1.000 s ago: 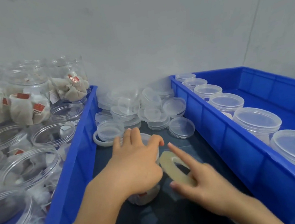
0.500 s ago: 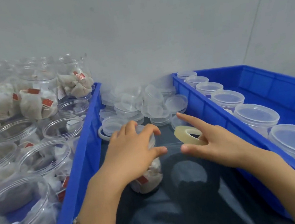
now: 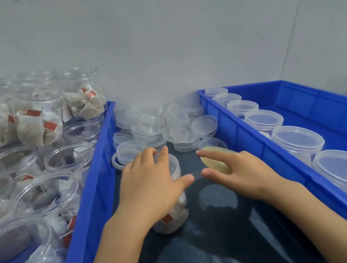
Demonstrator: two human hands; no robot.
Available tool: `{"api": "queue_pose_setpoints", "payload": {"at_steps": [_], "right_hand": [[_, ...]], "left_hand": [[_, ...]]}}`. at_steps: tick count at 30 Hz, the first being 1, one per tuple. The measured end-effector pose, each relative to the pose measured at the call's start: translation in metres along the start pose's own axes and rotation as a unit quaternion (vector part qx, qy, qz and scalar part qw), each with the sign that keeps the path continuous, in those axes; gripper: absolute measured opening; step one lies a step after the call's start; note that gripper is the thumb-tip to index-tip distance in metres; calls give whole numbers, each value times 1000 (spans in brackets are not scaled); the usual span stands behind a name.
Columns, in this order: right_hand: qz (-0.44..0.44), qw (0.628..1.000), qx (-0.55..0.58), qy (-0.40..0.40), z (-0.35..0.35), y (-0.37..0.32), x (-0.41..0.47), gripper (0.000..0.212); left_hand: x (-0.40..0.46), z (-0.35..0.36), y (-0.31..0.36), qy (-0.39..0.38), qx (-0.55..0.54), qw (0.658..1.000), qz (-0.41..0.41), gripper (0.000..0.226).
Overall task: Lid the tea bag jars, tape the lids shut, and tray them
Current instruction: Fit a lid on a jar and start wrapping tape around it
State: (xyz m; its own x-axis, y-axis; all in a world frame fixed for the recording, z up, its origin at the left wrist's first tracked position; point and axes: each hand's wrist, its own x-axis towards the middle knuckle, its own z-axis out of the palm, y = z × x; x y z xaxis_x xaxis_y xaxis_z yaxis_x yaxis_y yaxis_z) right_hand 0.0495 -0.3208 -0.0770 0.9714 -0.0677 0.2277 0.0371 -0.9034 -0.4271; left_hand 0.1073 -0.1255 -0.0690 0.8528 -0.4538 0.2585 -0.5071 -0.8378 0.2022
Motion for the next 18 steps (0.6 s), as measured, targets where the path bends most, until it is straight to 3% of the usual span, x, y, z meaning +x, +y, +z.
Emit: {"api": "queue_pose_setpoints", "payload": {"at_steps": [6,10,14,18], "right_hand": [[-29,999,-21,24,-7,-5,-22,67],[-8,997,-29,70,-4,-4,-25,60],[32,993,-17,112,8,-6,-15,52],[8,989,-39,145,29,-22,4,43]], "left_hand": [[4,-2,1,-52,26,998,13,92],[2,0,6,-58,31,998,11,90],[-2,4,13,-26,60,998,20,84],[-3,7,14,28,77,997,16,75]]}}
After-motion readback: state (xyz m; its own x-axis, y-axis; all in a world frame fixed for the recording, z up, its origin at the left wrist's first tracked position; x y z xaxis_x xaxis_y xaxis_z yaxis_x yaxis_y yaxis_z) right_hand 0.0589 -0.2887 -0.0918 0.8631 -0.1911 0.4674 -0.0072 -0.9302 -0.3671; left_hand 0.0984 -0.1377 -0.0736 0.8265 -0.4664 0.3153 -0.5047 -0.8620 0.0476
